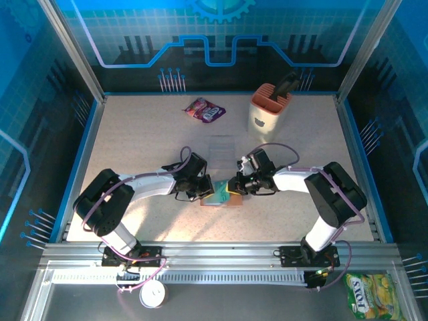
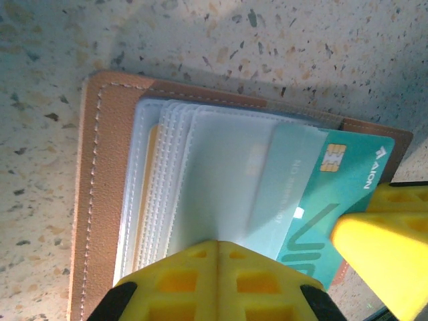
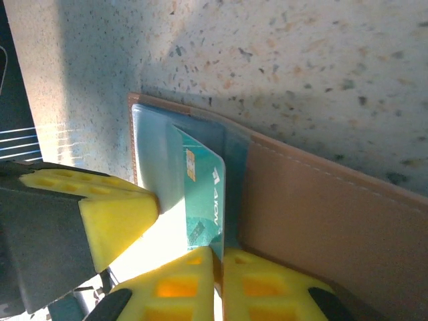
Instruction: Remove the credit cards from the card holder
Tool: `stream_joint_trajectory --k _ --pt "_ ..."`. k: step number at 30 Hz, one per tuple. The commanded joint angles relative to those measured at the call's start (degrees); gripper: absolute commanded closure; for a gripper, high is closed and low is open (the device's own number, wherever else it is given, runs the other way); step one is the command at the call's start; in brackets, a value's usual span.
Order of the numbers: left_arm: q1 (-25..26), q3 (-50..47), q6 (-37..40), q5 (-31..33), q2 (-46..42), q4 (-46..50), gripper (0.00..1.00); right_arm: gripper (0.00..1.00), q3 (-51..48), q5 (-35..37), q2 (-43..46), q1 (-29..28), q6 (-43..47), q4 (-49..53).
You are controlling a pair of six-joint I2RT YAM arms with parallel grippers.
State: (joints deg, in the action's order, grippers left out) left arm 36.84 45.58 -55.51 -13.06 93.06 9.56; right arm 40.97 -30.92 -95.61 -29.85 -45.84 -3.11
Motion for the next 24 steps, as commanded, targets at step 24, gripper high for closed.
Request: stream_joint_trajectory --k 24 --pt "-1.29 -2.99 1.13 2.69 -12.07 2.80 0.79 0.99 21.71 14.79 5.78 0.22 39.15 34.15"
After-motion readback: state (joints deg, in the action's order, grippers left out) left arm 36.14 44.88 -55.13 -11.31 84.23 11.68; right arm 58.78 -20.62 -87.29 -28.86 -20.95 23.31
